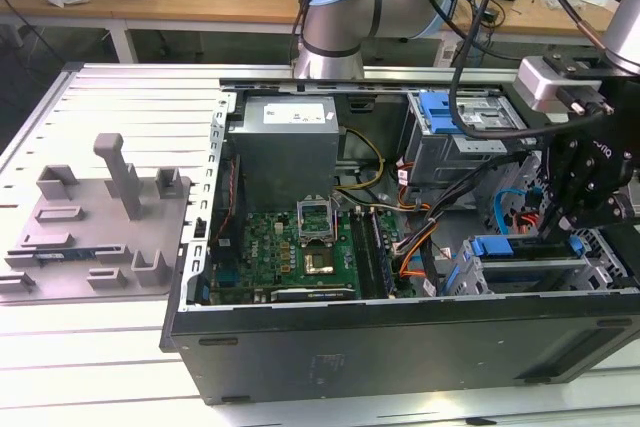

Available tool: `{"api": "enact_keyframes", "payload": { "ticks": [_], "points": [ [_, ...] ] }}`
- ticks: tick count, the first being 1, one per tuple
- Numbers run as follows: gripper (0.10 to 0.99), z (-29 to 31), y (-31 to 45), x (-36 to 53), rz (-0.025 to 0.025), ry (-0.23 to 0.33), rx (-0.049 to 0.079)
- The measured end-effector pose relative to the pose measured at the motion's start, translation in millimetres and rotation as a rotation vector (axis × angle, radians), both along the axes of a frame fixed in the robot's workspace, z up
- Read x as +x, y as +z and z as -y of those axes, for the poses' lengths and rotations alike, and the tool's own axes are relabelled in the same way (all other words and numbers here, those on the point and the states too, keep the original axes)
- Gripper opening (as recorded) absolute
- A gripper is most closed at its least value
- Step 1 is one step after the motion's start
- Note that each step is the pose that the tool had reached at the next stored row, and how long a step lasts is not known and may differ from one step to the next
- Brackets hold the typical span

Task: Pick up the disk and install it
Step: 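Insert the first disk wire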

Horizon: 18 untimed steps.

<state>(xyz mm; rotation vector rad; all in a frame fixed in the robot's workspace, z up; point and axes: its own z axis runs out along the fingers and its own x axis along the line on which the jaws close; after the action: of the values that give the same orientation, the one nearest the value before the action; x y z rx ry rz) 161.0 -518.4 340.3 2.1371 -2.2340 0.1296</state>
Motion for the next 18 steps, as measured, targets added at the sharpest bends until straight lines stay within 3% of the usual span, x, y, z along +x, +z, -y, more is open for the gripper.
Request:
{"api": "enact_keyframes", "payload": {
  "ticks": [8, 9, 15, 18],
  "points": [
    [0.176, 0.9, -2.4, -0.2, -0.0001, 0.011, 0.000],
    [0.239, 0.9, 1.8, -0.2, 0.0000, 0.011, 0.000],
    [0.239, 0.6, 32.6, -0.2, 0.0000, 0.011, 0.000],
    [0.239, 0.5, 36.1, -0.2, -0.0001, 0.011, 0.000]
  ]
}}
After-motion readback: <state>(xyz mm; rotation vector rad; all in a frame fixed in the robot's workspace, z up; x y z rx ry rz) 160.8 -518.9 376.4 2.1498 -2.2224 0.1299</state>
